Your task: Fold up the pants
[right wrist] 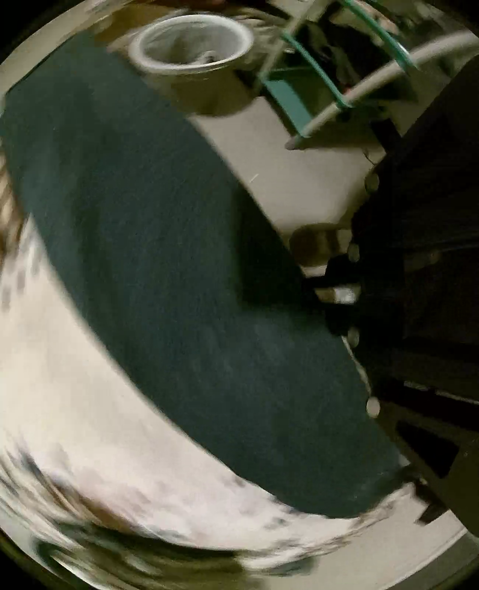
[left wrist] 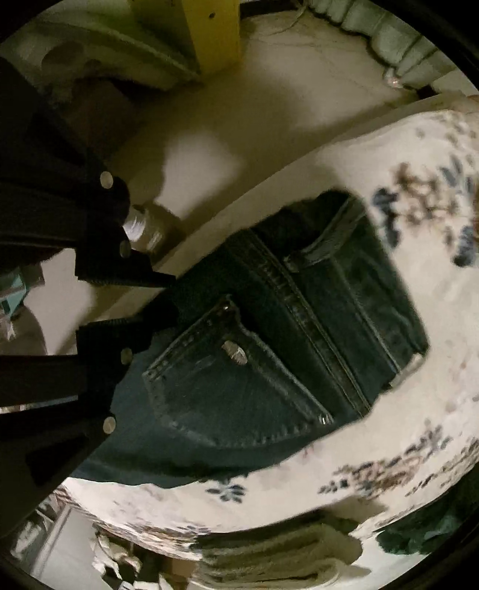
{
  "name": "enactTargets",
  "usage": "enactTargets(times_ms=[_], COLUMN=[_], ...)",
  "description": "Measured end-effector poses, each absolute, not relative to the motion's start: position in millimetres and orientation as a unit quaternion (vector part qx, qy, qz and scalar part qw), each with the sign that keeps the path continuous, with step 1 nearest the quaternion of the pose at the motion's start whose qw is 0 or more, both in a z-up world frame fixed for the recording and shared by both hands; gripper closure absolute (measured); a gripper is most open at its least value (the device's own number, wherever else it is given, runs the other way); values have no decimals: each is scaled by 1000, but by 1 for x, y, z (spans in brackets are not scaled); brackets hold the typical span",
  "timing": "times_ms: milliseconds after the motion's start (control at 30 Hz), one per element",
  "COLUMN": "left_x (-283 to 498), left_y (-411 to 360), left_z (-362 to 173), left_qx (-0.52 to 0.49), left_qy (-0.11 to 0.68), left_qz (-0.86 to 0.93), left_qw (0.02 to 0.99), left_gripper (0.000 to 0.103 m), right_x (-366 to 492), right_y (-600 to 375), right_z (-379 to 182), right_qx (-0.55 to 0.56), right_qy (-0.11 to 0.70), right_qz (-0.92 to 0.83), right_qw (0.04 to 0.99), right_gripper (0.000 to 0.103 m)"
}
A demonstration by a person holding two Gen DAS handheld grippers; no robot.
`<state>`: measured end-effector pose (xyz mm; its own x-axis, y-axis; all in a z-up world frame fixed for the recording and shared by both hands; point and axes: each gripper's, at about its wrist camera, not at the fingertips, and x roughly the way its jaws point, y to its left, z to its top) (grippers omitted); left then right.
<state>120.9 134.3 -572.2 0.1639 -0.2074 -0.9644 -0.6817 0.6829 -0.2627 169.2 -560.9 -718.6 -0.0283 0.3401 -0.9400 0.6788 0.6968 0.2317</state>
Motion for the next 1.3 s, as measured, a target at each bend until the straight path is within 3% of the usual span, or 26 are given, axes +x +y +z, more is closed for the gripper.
enactTargets(times_ms=[33,100,167,200,400,667,700,733,767,967,1167,1267,1300], left_x=[120,124,132,138,188,199,197,196,195,193,192,195,195], left_y=[135,135,134,132,125,144,145,145,145,151,153,151,150], left_z=[-563,-542,-534,-533,-557,-607,-606,-607,-607,-609,-609,-607,-606], left_qx=[-351,-325,-309,-302,-211,-210,-208,-203,-202,-210,-205,-199,-195], left_qy=[618,610,607,601,606,640,639,640,640,642,648,654,656], left_qz=[178,184,182,175,165,143,138,133,131,118,109,107,105], left_qw=[681,699,709,719,749,725,727,729,730,728,725,722,722], left_gripper=[87,70,36,34,34,32,32,32,32,32,32,32,32], right_x=[178,211,252,268,410,451,450,450,450,471,474,458,460], right_y=[-550,-516,-478,-464,-322,-221,-220,-220,-223,-266,-296,-323,-339], right_z=[-711,-696,-688,-686,-723,-791,-790,-787,-783,-729,-742,-745,-735], right_qx=[353,345,333,327,258,78,62,54,57,137,183,225,241], right_qy=[709,716,720,720,760,851,850,845,840,785,783,770,754], right_qz=[-129,-76,-22,-5,117,131,130,131,128,94,96,74,70], right_qw=[597,602,609,612,585,502,507,515,524,596,587,592,607], right_gripper=[60,47,47,46,46,49,60,88,95,96,95,80,68])
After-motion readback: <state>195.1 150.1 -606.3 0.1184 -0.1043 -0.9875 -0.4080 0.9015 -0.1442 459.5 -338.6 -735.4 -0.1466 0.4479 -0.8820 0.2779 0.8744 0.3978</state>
